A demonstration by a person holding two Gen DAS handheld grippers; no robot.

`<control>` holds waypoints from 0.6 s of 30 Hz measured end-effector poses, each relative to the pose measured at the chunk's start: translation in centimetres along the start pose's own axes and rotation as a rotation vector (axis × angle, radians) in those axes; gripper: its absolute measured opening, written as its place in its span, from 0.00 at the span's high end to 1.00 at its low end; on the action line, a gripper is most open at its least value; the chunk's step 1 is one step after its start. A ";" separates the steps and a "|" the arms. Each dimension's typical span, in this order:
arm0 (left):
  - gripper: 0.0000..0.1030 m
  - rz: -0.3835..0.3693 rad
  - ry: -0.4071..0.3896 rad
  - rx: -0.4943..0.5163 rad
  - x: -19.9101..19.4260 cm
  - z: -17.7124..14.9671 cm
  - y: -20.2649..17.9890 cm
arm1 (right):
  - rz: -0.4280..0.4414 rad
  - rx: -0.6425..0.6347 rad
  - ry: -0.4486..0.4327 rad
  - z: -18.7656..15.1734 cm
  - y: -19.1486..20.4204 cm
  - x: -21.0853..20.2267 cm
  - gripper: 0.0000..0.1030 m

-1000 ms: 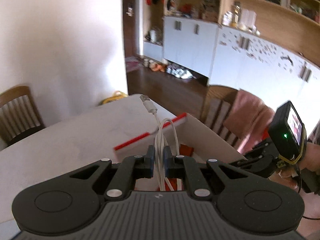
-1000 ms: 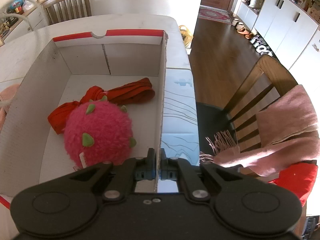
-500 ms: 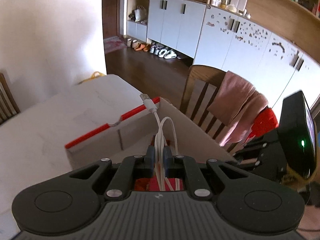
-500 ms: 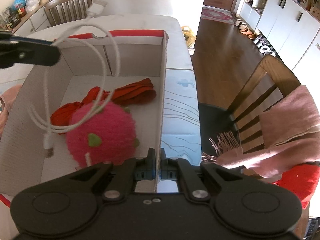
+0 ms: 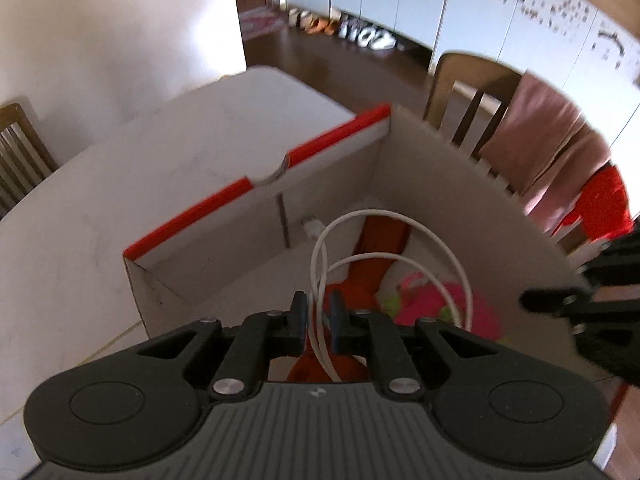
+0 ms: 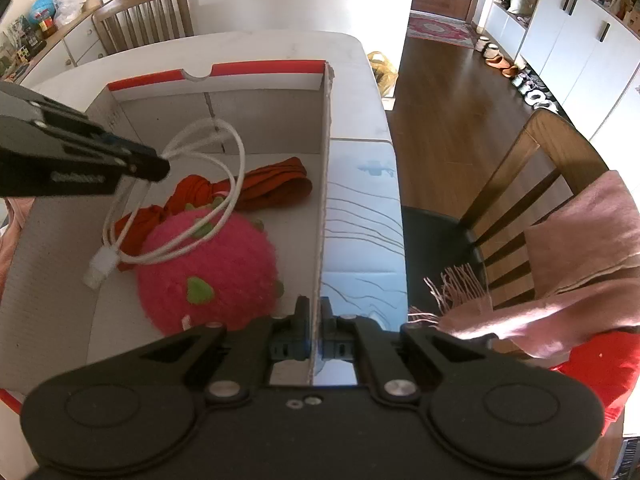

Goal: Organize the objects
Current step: 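Lift the white cable with the left gripper and lower it into the box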

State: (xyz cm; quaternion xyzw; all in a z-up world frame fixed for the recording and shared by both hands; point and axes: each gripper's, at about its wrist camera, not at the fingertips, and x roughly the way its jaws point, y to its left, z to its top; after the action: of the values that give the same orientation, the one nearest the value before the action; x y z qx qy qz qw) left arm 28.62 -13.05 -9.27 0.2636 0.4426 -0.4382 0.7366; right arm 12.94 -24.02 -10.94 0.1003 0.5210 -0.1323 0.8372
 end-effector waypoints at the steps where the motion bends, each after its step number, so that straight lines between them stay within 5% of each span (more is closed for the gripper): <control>1: 0.90 0.008 0.014 0.005 0.4 0.0 0.0 | 0.000 0.001 0.000 0.0 0.0 0.0 0.97; 12: 0.86 0.034 0.054 0.043 1.5 -0.5 -0.4 | -0.003 0.004 0.002 0.1 0.1 0.3 0.98; 18: 0.49 0.022 0.015 0.034 0.2 -0.9 -0.5 | -0.013 -0.002 0.006 0.2 0.3 0.4 0.98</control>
State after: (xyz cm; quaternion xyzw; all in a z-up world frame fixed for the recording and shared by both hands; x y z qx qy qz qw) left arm 27.87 -12.65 -9.84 0.2842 0.4378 -0.4356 0.7334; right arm 13.37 -23.82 -11.19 0.0965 0.5243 -0.1369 0.8349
